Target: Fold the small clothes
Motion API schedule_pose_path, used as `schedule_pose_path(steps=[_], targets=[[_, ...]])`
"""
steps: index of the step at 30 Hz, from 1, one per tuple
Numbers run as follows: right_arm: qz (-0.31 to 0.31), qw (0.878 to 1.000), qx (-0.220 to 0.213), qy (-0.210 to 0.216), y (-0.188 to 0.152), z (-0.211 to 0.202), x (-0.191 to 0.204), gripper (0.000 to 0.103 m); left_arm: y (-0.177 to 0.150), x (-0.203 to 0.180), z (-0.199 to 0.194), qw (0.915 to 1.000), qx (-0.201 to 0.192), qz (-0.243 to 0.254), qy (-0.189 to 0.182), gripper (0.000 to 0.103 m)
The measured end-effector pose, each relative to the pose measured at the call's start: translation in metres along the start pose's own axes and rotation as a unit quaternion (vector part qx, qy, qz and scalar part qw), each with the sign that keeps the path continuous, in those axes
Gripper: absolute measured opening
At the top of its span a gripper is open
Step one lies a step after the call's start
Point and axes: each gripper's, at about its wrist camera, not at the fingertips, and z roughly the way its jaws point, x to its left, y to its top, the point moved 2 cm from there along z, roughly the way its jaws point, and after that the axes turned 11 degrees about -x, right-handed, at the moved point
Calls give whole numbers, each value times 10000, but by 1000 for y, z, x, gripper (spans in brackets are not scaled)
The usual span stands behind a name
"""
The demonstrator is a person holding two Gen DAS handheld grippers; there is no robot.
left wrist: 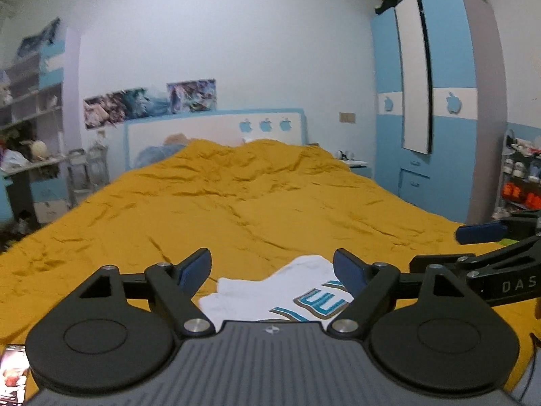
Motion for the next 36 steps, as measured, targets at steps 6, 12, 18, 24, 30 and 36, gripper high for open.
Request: schedule_pose_path(steps=[6,12,18,24,30,36], targets=[[-10,9995,-312,-82,-10,-29,13,82,-8,-2,-14,9993,-119,-102,343,96],[65,9990,-236,-380,-34,-55,25,82,-26,-4,-22,9984,229,-119,499,96],[234,9987,276,-347,-59,-64,34,82,-43,-7,-29,9948,838,-318,486,96],[425,9950,745,-520,-79,-71,31,82,-58,-14,-41,9902,1263,-238,540,96],[337,9932,1013,-460,-90,-71,38,82,-74,-19,-44,9838,1670,-427,495,96],[365,9921,1114,-449,-93,-68,38,82,-83,-19,-43,9780,1946,-488,562,96]])
